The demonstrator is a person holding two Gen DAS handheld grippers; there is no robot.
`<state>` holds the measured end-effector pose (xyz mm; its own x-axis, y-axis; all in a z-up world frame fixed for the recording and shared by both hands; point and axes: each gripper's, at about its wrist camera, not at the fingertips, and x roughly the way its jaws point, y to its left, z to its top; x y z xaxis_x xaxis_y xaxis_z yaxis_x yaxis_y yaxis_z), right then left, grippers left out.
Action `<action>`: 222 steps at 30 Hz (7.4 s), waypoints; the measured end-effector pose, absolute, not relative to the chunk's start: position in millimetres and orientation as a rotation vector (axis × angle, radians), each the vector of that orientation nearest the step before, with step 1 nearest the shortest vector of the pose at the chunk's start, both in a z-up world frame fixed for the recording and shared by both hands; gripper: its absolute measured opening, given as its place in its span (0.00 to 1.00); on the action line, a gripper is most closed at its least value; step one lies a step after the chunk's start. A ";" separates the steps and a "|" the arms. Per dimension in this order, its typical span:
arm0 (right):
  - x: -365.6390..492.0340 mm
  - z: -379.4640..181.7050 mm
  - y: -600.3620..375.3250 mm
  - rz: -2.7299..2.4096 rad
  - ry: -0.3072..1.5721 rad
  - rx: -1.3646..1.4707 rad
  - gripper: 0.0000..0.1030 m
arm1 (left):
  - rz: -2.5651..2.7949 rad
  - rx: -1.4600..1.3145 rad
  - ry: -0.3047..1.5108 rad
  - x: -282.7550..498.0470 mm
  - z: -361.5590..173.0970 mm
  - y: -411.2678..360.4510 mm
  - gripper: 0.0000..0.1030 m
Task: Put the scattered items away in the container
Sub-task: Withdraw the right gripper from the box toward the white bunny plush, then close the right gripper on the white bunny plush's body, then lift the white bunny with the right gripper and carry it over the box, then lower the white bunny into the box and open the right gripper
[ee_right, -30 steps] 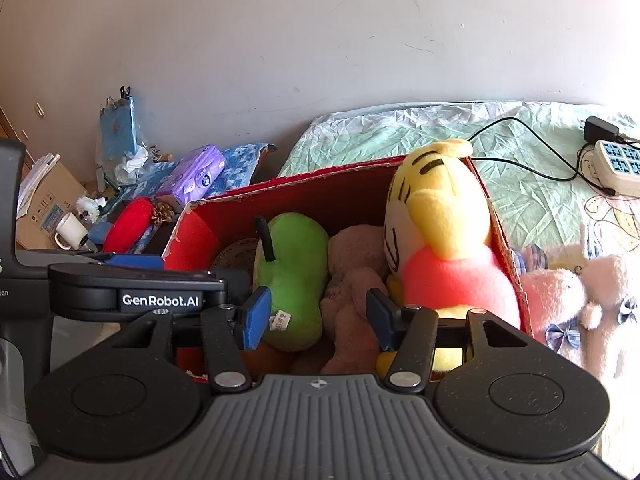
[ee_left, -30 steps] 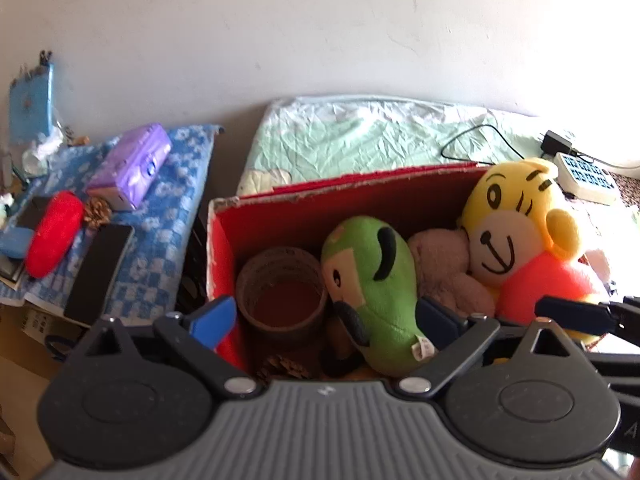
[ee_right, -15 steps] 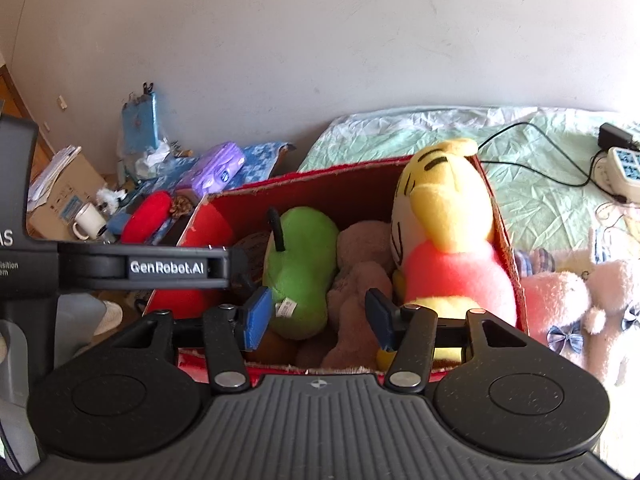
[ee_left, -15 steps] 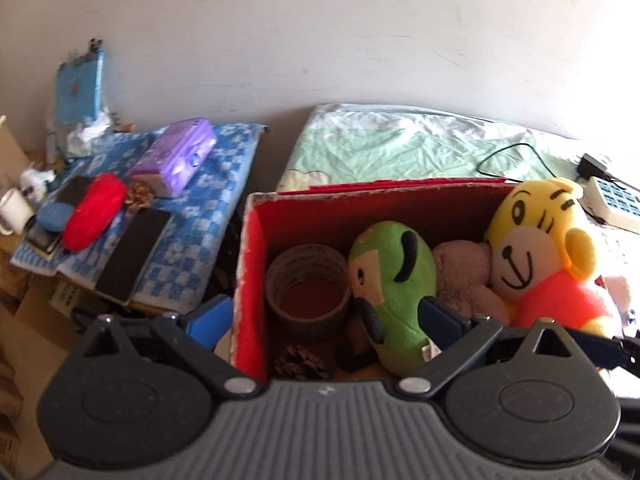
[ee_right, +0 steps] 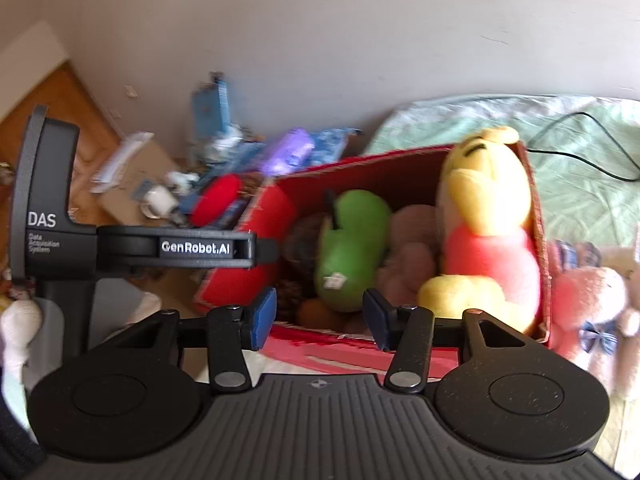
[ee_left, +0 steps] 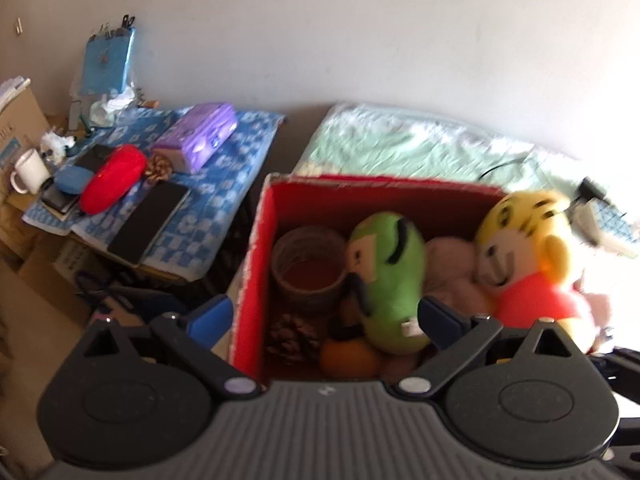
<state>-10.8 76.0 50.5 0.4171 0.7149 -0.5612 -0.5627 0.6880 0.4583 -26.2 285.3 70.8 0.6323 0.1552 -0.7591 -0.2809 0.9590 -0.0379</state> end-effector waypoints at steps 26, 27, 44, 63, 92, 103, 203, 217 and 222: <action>-10.2 14.8 -119.3 0.602 0.696 0.353 0.49 | -0.134 -0.087 0.857 -26.3 75.0 103.1 0.95; -9.3 9.9 -130.5 0.572 0.707 0.365 0.49 | -0.157 -0.088 0.863 -23.4 71.1 93.8 0.95; 40.7 -62.6 -214.6 0.440 0.886 0.510 0.31 | -0.310 -0.003 0.872 18.2 -9.9 -9.3 0.95; 93.4 -109.1 -228.5 0.576 0.991 0.681 0.32 | -0.418 -0.118 0.939 53.8 -50.9 -12.3 0.90; 59.3 -106.5 -274.0 0.608 1.044 0.781 0.10 | -0.605 -0.172 1.046 50.7 -59.4 -28.0 0.81; 80.1 -117.5 -264.9 0.657 1.013 0.854 0.35 | -0.561 -0.112 0.956 59.9 -48.8 -33.1 0.78; 88.9 -20.0 160.0 0.892 0.963 0.514 0.36 | -0.045 -0.074 0.786 5.0 13.5 322.9 0.69; 74.9 -8.8 140.9 0.851 0.913 0.496 0.38 | -0.086 -0.058 0.778 -6.2 12.4 322.5 0.70; 68.1 -1.3 147.8 0.904 0.934 0.410 0.27 | -0.142 -0.136 0.781 -16.0 15.1 332.7 0.70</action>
<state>68.1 147.8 -1.3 0.2787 0.8125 -0.5120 -0.4852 0.5792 0.6551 -16.0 332.7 15.1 0.7014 -0.1775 -0.6903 0.0765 0.9817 -0.1746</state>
